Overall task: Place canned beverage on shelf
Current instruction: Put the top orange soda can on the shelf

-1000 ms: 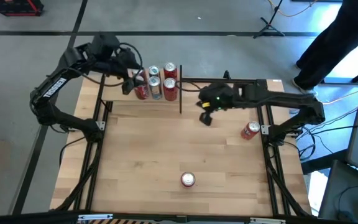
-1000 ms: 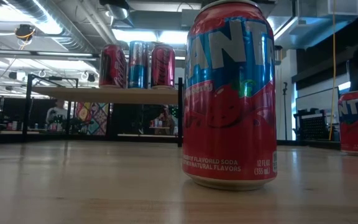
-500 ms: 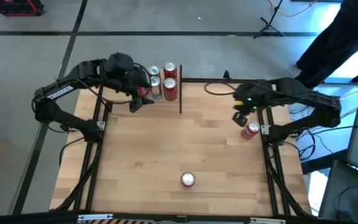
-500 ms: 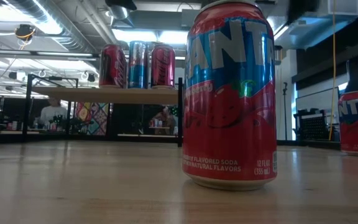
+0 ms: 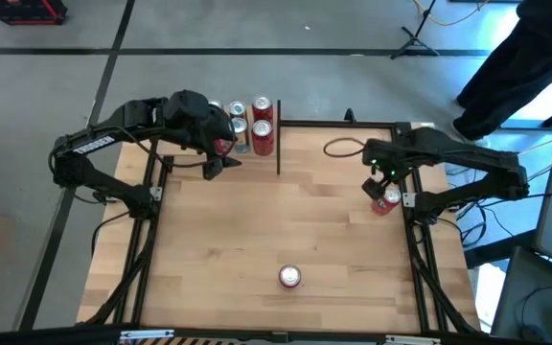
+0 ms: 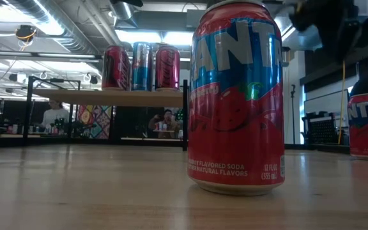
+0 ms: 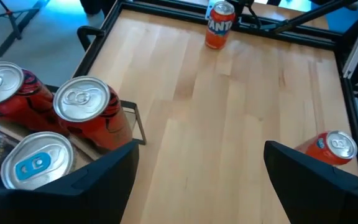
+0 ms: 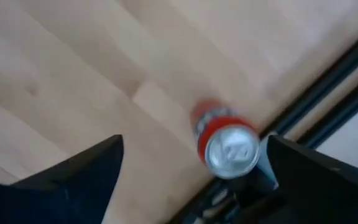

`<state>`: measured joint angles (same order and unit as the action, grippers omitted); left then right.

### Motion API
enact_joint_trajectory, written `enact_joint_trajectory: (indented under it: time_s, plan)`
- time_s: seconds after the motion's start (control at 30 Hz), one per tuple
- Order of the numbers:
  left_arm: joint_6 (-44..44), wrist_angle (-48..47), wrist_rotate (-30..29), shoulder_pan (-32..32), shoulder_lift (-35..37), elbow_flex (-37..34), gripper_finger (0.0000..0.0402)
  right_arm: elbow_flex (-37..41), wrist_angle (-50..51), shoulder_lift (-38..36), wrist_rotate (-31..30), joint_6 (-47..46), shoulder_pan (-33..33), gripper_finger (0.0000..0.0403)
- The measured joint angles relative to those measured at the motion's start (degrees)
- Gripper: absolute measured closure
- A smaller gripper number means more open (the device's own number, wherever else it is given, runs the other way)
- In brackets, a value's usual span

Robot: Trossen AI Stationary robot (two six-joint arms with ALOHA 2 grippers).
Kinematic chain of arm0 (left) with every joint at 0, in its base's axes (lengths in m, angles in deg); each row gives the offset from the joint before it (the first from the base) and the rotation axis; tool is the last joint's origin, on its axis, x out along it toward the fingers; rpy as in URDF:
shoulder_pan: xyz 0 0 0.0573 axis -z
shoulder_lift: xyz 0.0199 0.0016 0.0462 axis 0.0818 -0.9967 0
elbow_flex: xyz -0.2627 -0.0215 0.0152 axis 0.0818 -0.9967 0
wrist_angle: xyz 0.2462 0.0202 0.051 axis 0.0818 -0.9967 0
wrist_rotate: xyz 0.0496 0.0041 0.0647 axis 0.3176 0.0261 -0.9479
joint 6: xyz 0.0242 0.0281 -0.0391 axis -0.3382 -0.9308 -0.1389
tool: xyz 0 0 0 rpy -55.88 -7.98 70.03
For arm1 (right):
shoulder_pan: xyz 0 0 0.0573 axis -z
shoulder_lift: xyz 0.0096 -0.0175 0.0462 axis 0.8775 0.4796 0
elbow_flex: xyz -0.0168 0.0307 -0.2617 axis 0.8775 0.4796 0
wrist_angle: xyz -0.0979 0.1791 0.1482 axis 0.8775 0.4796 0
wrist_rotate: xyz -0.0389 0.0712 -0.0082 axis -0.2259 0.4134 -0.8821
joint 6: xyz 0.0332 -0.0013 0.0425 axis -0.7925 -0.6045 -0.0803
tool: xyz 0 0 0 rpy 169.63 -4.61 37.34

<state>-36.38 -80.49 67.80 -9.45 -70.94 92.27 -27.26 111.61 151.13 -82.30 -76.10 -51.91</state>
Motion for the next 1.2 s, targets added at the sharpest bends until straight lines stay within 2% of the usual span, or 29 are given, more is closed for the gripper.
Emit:
enact_joint_trajectory:
  time_s: [0.07,0.23,0.43,0.63,0.93,1.2]
  plan:
    - [0.02,0.0,0.0,0.35,0.0,0.0,0.0068,3.34,0.02,0.0,2.27,-0.4,0.11,0.0011]
    - [0.19,-0.02,0.03,0.76,0.0,0.0,0.0068,10.01,0.04,0.0,4.71,0.63,0.0,0.0048]
    - [0.21,-0.02,0.02,0.73,0.0,0.0,0.0068,14.27,0.09,0.0,2.19,-0.83,0.0,0.0067]
    - [0.19,-0.04,0.02,0.73,0.0,0.0,0.0068,16.92,-0.52,0.89,1.93,-1.08,0.11,0.0052]
    - [0.05,-0.04,0.04,0.73,0.0,0.0,0.0068,22.11,-3.97,3.07,0.62,0.33,5.31,0.0018]
    - [0.24,-0.07,0.07,0.73,0.0,0.0,0.0068,25.35,-7.69,3.15,3.99,3.74,7.94,0.0028]
